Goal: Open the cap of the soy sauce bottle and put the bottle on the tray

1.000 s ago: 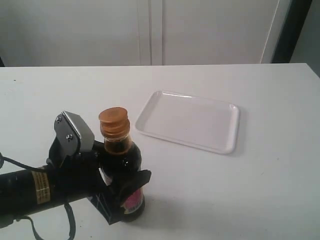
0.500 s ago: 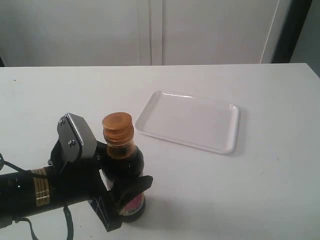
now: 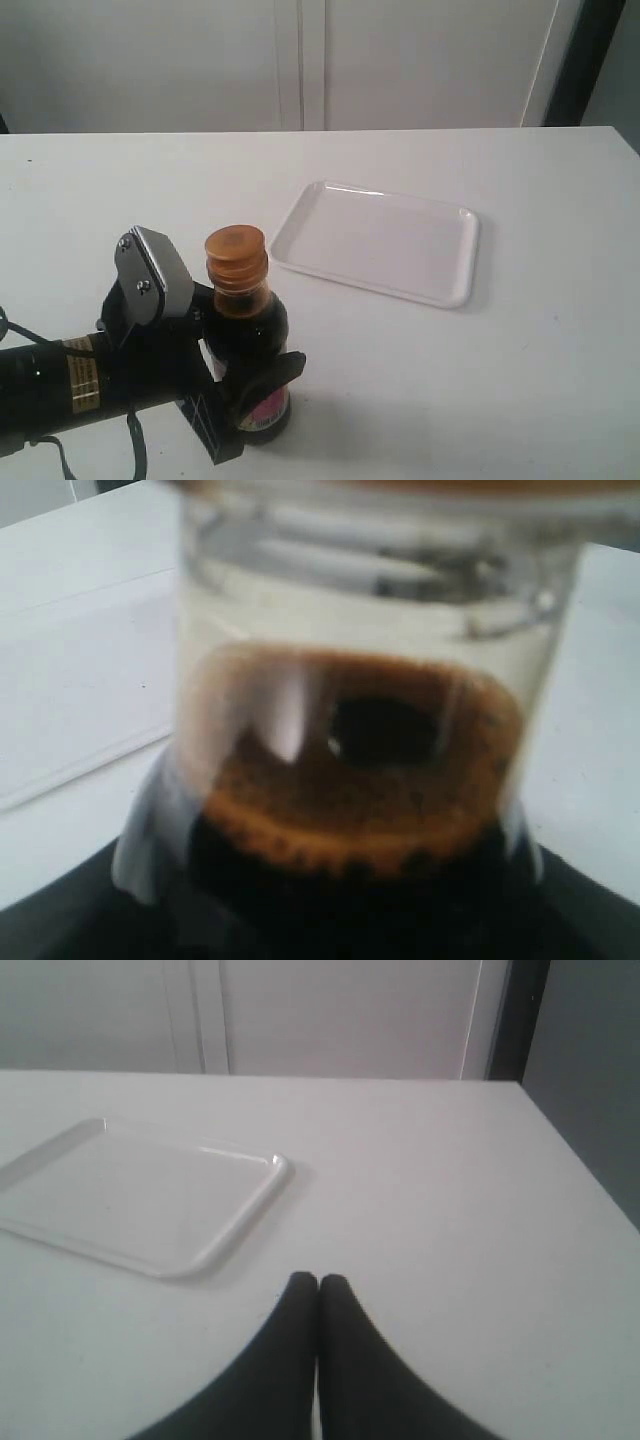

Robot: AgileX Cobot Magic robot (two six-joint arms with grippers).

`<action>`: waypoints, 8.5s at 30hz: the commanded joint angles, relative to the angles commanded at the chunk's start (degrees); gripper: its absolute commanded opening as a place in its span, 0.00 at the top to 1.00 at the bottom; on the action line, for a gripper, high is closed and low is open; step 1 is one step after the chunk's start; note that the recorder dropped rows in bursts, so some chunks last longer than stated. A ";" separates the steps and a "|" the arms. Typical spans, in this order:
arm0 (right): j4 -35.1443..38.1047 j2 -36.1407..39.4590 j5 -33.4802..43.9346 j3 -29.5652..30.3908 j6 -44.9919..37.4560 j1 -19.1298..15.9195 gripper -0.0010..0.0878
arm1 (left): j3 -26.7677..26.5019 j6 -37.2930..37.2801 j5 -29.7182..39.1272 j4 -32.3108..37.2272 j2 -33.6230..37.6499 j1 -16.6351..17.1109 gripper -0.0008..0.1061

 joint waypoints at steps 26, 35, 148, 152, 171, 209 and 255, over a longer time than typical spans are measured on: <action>-9.14 17.91 -8.09 -19.21 20.33 0.00 0.99 | 0.00 0.53 -1.80 0.00 0.00 0.00 0.99; -9.13 33.44 14.30 -28.15 9.98 0.00 0.99 | 0.00 0.64 -1.80 0.00 0.00 0.00 0.99; 34.80 77.66 59.50 -55.83 -43.28 27.41 0.99 | 0.00 2.36 -3.08 0.52 0.00 0.00 0.99; 24.42 77.66 57.76 -55.83 -34.76 27.41 0.99 | 0.00 1.46 -3.08 0.52 0.00 0.00 0.99; 5.25 77.58 48.47 -55.46 -12.24 13.20 0.99 | -0.44 -0.20 -6.49 -2.28 0.00 0.00 0.99; 4.87 75.09 23.60 -40.57 -5.14 3.34 0.99 | -23.82 -1.90 0.37 -5.73 1.87 0.00 0.99; 6.85 75.09 23.13 -40.57 -5.14 3.44 0.99 | -60.09 1.01 0.41 -11.50 35.78 0.00 0.99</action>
